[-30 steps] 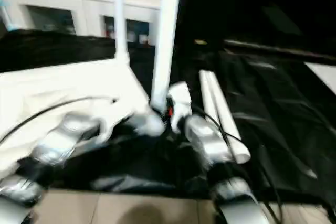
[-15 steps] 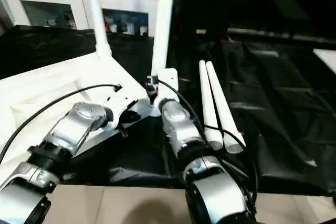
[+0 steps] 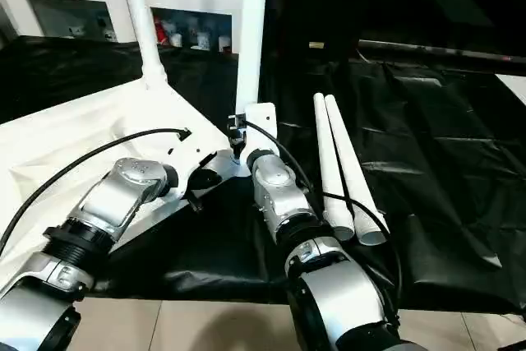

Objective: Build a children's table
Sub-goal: Insert table leg to table base

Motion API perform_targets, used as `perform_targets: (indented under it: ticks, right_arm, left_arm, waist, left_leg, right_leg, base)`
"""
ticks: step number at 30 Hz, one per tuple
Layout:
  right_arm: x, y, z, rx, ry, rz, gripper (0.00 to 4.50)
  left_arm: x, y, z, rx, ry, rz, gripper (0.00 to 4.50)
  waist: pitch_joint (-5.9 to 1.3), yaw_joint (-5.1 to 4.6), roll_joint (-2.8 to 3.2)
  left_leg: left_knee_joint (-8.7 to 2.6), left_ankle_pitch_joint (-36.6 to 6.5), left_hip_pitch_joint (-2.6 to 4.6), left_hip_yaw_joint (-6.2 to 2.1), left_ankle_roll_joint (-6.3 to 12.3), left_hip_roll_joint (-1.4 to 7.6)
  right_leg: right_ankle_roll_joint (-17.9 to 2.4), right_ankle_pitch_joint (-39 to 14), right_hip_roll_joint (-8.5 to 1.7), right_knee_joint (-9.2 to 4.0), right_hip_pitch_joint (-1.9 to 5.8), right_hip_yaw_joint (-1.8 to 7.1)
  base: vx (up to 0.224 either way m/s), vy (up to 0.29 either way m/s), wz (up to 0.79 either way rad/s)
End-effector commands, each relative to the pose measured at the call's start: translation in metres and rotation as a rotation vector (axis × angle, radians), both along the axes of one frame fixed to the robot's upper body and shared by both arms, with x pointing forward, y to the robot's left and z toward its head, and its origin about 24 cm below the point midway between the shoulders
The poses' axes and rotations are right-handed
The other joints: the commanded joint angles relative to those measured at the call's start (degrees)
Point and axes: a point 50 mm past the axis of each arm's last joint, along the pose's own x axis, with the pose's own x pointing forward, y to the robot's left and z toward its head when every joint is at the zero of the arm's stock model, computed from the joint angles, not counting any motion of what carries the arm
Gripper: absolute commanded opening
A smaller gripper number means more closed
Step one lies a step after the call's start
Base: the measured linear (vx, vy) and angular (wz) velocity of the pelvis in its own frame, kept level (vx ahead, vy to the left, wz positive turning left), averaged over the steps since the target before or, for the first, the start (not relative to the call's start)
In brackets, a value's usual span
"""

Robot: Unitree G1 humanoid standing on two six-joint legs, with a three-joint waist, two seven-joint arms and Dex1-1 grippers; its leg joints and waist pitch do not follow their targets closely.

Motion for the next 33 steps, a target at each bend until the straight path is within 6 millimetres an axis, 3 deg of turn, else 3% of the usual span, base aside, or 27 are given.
perform_targets:
  ticks: [1,10,32,33]
  right_arm:
    - [-0.018,-0.022,-0.05,-0.069,0.21,-0.035,1.88]
    - [-0.024,-0.014,-0.054,-0.107,0.193,0.11,1.88]
    - [-0.027,-0.013,-0.055,-0.069,0.183,0.161,1.88]
    - [-0.027,-0.012,-0.054,-0.066,0.181,0.163,2.23]
  left_arm:
    - [-0.001,0.005,-0.001,0.017,-0.002,-0.01,0.0]
    - [-0.002,0.005,-0.001,0.01,-0.008,-0.026,0.0]
    - [-0.004,0.008,-0.003,0.008,-0.014,-0.04,0.0]
    - [-0.004,0.007,-0.003,0.008,-0.014,-0.041,0.0]
  waist:
    - [-2.7,-0.04,1.18]
    - [-2.64,-0.17,0.64]
    - [-2.61,-0.39,0.68]
    - [-2.61,-0.4,0.69]
  left_leg:
    - [-4.52,-10.0,-0.77,0.01,0.28,2.06]
    - [-4.46,-8.9,-0.84,0.14,1.15,2.21]
    - [-4.67,-9.9,-0.73,0.14,1.07,2.34]
    - [-4.65,-9.8,-0.73,0.14,1.13,2.34]
  right_leg:
    - [-9.1,-12.4,-4.37,-4.33,2.9,3.71]
    - [-9.5,-13.3,-4.55,-4.4,2.9,3.81]
    - [-9.6,-13.8,-4.55,-4.52,2.82,3.89]
    - [-9.7,-13.6,-4.55,-4.53,2.8,3.89]
  base:
    - [0.0,0.0,0.0]
    - [0.0,0.0,0.0]
    - [0.0,0.0,0.0]
    - [0.0,0.0,0.0]
